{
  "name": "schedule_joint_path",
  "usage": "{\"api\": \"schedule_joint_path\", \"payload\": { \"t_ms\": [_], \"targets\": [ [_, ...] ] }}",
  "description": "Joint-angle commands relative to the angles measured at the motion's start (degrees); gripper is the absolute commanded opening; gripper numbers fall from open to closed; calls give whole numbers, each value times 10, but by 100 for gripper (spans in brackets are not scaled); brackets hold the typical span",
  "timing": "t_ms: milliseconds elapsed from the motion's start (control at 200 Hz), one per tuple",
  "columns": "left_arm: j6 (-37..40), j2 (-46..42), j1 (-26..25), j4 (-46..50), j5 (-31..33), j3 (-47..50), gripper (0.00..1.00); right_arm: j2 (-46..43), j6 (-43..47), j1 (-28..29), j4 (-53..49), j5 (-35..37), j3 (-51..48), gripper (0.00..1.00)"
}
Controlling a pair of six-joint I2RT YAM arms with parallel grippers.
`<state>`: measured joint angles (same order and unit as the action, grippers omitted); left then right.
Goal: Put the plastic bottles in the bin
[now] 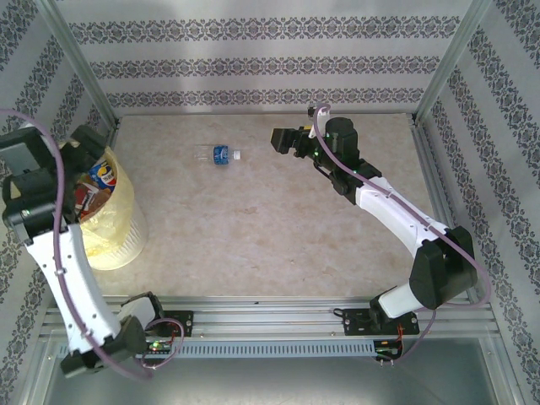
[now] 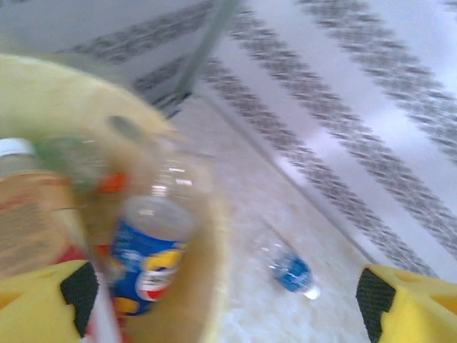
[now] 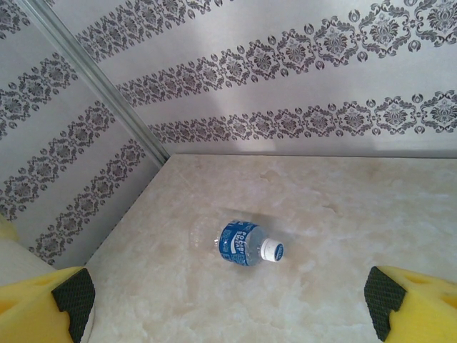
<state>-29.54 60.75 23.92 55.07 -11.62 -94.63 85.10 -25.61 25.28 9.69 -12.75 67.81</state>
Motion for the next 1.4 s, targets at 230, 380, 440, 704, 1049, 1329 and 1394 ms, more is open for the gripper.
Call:
{"api": "schedule_joint_path", "payload": {
  "t_ms": [230, 380, 440, 704, 1049, 1329, 1394],
  "targets": [
    [-23, 113, -329, -127, 214, -9, 100, -41, -22, -3, 12, 45, -44, 98],
    [-102, 203, -401, -212, 254, 14, 100, -52, -47, -17, -8, 70, -59, 98],
    [-148, 244, -416, -239, 262, 18, 100, -60, -58, -27, -13, 67, -68, 98],
    [-346, 453, -438, -153, 344, -90, 100, -110, -53, -55, -51, 70, -101, 98],
    [-494, 643, -421, -76, 428, -208, 100, -158, -21, -79, -103, 78, -117, 98],
    [-551, 739, -408, -22, 400, -291, 100, -183, -11, -89, -117, 89, -133, 98],
    [-563, 750, -406, -23, 399, -289, 100, -186, -11, -92, -119, 89, -134, 98]
  ]
}}
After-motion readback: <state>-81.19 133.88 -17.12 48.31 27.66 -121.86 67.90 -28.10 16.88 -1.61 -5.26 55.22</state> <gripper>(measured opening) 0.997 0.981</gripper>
